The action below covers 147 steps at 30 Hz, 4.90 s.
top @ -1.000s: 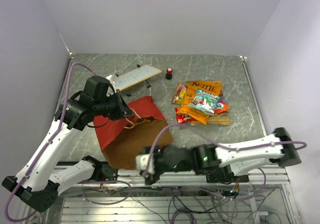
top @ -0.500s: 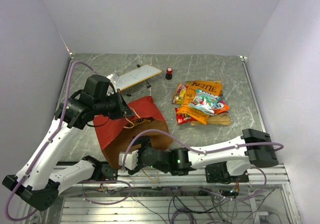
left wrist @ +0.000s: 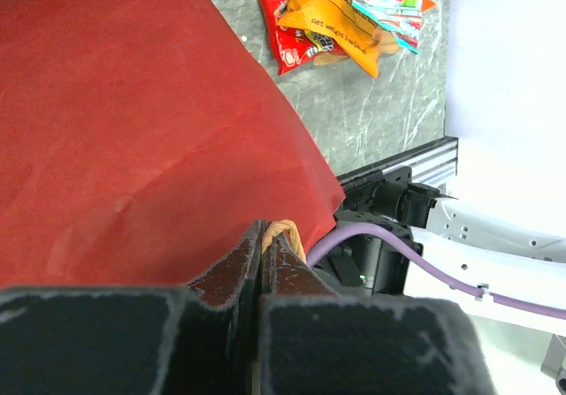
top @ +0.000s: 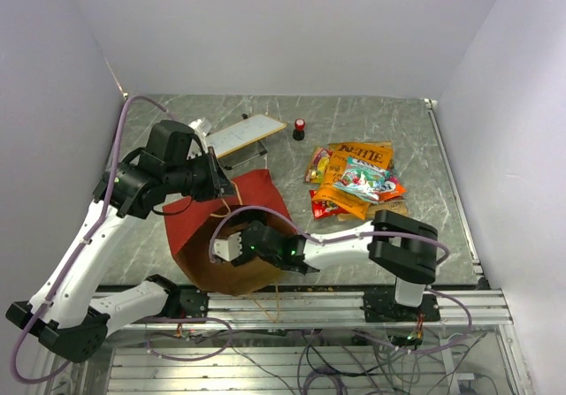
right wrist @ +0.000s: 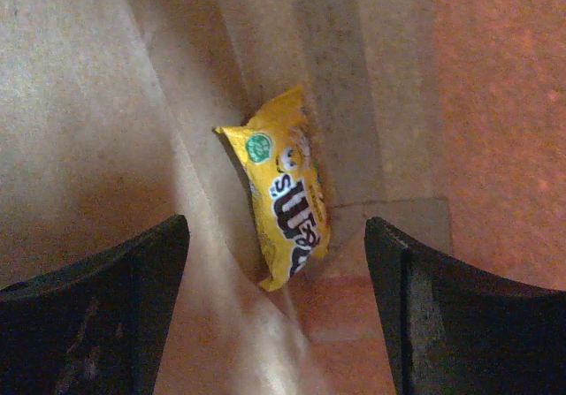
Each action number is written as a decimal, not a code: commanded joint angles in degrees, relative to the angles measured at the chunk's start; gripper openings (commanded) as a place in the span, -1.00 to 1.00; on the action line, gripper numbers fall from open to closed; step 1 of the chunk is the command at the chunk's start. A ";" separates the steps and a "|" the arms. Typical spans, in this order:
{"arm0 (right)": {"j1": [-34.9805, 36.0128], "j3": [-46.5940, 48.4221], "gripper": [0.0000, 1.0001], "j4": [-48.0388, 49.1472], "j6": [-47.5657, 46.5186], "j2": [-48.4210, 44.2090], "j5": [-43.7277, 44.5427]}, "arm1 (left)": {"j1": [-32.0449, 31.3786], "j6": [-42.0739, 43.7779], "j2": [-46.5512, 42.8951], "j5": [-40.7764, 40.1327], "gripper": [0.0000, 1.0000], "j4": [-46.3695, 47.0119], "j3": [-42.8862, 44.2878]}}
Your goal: Take the snacks out of the paper bag
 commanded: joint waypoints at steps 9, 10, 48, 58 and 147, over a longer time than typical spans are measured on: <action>-3.22 9.30 0.57 5.12 -8.19 12.20 -0.74 | 0.33 0.82 1.17 4.66 -0.86 0.33 -0.18; -3.44 9.94 0.55 5.28 -7.98 13.17 -0.12 | 0.29 0.57 1.06 5.04 -0.86 0.69 -0.44; 2.00 2.52 -1.00 -24.26 9.29 -14.19 -25.52 | 0.31 -4.86 1.07 4.47 -0.86 3.89 2.35; 3.60 4.11 -1.00 -40.14 22.44 -33.47 -18.42 | 0.29 -9.56 2.08 7.73 -0.86 11.43 0.34; -49.90 41.00 -1.00 -75.40 54.44 -10.00 5.76 | 22.86 10.54 6.27 -41.37 0.75 -24.06 26.08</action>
